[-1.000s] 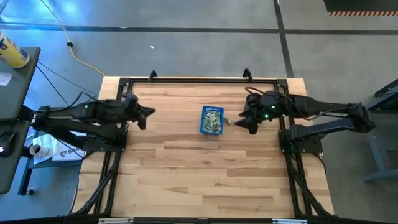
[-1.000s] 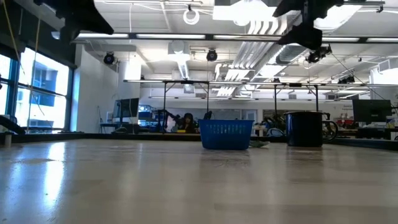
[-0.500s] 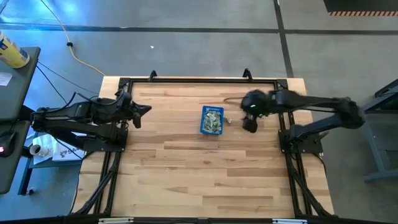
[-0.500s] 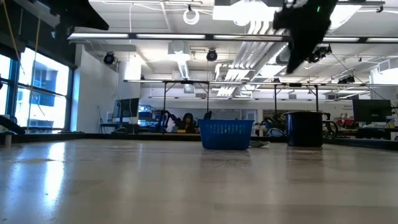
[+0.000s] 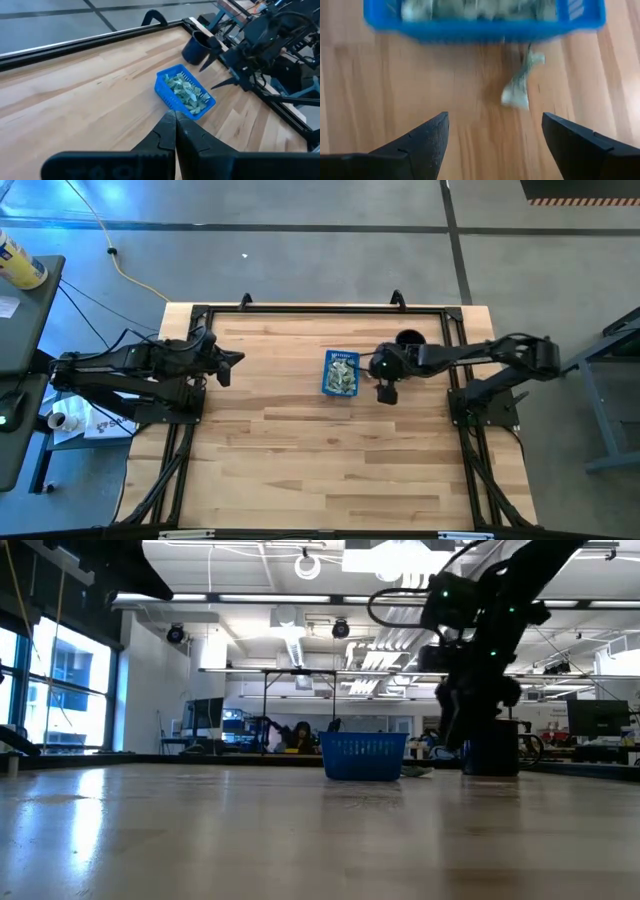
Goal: Pick and place Stevia / Truvia into bins
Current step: Put the stevia packet into the basket
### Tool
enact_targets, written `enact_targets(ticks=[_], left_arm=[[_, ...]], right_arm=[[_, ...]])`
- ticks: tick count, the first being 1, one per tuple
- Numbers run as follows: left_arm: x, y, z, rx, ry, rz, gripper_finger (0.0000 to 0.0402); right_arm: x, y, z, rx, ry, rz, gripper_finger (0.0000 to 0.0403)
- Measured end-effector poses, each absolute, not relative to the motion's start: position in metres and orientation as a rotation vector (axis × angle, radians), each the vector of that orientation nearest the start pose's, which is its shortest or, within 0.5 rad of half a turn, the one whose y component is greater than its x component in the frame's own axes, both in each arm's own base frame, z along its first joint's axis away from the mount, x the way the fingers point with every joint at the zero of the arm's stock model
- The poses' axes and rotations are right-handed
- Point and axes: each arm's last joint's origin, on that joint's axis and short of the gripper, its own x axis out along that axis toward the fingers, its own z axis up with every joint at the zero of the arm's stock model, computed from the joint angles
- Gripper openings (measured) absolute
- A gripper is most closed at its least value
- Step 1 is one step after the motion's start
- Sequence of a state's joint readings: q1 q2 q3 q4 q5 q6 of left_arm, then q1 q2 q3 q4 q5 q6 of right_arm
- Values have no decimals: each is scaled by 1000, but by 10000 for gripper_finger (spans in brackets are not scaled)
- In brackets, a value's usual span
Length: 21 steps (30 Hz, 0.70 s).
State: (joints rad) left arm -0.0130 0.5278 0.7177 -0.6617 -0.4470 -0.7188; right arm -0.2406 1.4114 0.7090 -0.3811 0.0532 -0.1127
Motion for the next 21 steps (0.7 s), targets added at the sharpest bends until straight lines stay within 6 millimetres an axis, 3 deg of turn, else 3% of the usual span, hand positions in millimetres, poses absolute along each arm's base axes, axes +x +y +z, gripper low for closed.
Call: enact_targets(ticks=[5,11,21], left_arm=[[105,11,299,-588,287,570,40],[105,11,299,-588,287,569,40],[104,11,298,-584,303,575,40]], right_arm=[[254,-74,143,35,1114,-217,307],[269,-87,130,63,1135,-196,307],[268,-108,128,133,1122,-218,304]])
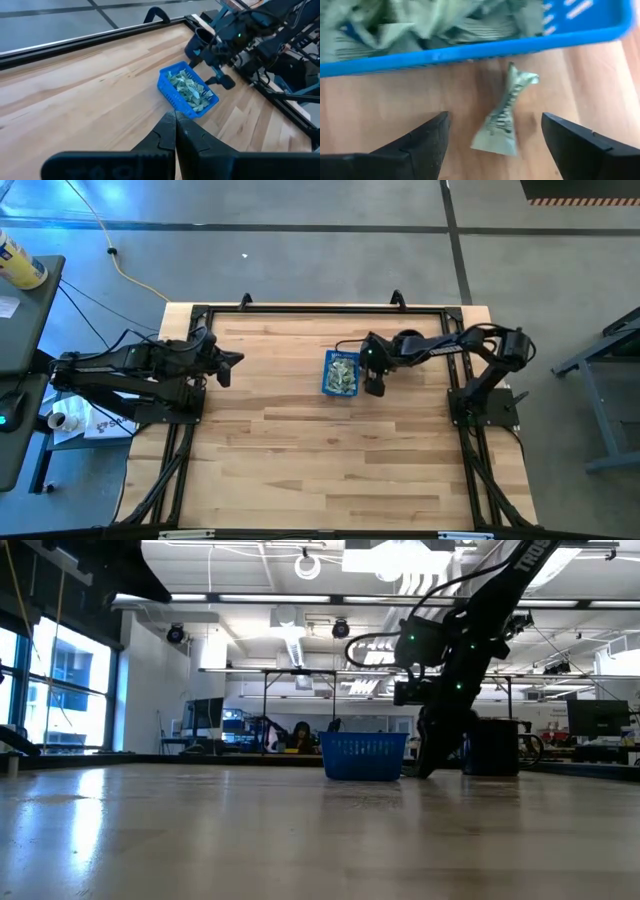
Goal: Pick and place Stevia / Truvia into bins
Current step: Put the stevia packet into the basket
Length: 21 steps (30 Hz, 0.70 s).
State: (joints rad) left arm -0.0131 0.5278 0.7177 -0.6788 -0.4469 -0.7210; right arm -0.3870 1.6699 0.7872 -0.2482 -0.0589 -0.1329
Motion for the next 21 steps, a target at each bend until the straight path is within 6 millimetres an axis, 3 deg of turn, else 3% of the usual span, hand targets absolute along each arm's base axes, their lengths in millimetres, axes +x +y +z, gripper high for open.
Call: enact_targets(ticks=[4,21], left_arm=[[104,11,296,-583,315,579,40],[104,11,296,-593,312,582,40]], right_arm=[[266,-114,128,149,1121,-237,269],[266,-116,117,189,1151,-202,41]])
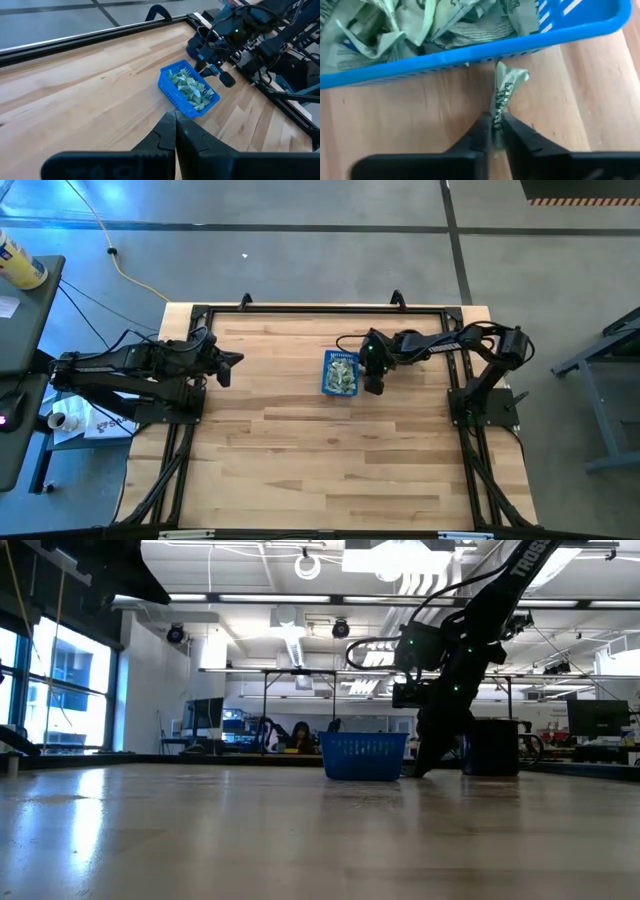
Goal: Pick and place Stevia / Truvia into bins
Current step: Put the stevia packet into the basket
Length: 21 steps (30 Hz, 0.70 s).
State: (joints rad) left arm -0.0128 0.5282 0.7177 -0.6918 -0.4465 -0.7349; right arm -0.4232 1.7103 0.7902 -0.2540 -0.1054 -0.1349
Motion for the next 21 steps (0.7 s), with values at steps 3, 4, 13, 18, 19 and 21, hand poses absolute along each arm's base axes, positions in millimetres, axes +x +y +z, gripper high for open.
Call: enact_targets(ticks=[3,4,13,18,19,21], left_arm=[[103,11,296,-591,322,585,40],[103,11,295,-590,326,587,40],[103,11,295,-578,325,593,40],[103,12,295,-576,322,597,40],[103,12,295,-575,321,599,40],[103,12,295,-581,319,601,40]], right_arm=[[262,-113,124,185,1169,-205,9],[260,-110,126,177,1190,-213,9],[237,-86,179,192,1146,-339,8],[249,-84,219,217,906,-366,4],[253,-86,223,214,892,-364,4],[262,-89,229,201,879,-348,6]])
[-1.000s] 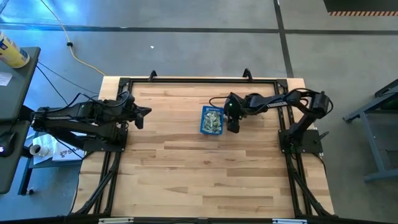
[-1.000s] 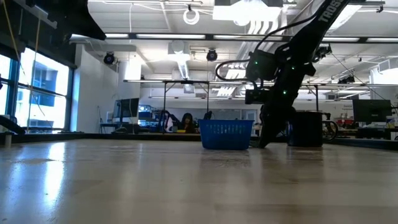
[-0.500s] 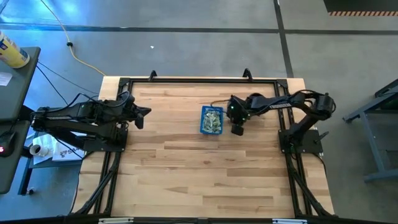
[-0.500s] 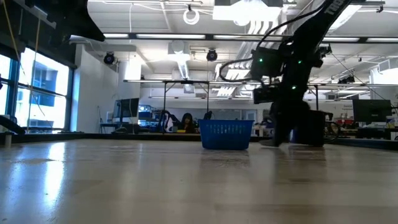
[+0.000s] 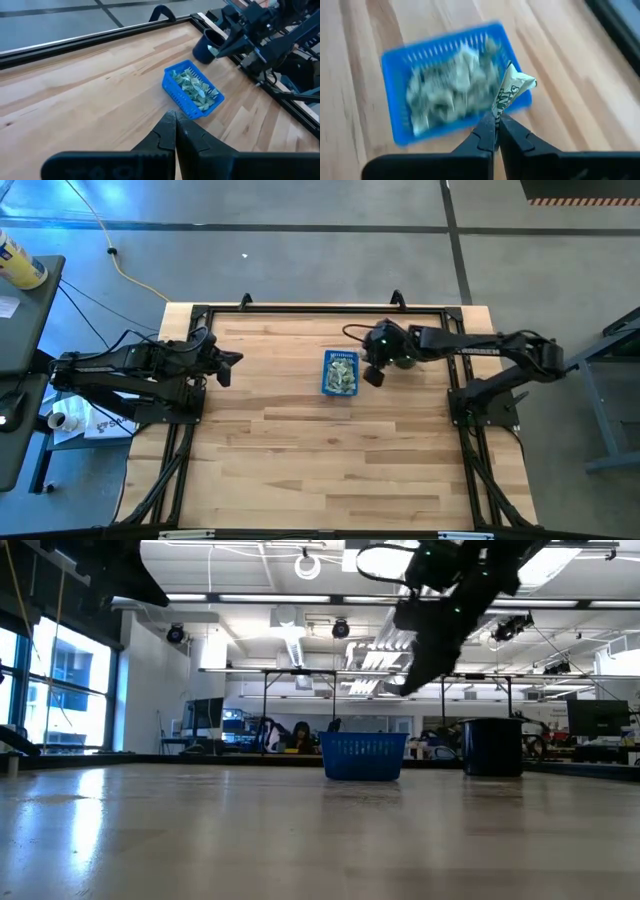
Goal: Pick and place Stevia / Truvia into bins
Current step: Put the stevia packet into the basket, then return to Home Position
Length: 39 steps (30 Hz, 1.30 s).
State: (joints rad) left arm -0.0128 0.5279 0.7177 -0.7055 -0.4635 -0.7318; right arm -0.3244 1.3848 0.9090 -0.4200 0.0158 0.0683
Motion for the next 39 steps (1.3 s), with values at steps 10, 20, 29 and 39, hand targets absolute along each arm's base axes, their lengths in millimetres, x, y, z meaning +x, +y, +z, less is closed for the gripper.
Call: enact_targets(ticks=[10,20,29,39], left_arm=[[103,12,296,-631,296,607,40],[103,11,296,-656,304,584,40],[103,11,296,-656,303,585,40],[103,11,296,-656,302,587,40]], right_arm=[[322,-83,216,156,946,-102,7],[346,-64,198,-15,1025,-36,67],[348,-64,195,-25,1033,-78,118],[354,-65,201,-37,952,-93,137]])
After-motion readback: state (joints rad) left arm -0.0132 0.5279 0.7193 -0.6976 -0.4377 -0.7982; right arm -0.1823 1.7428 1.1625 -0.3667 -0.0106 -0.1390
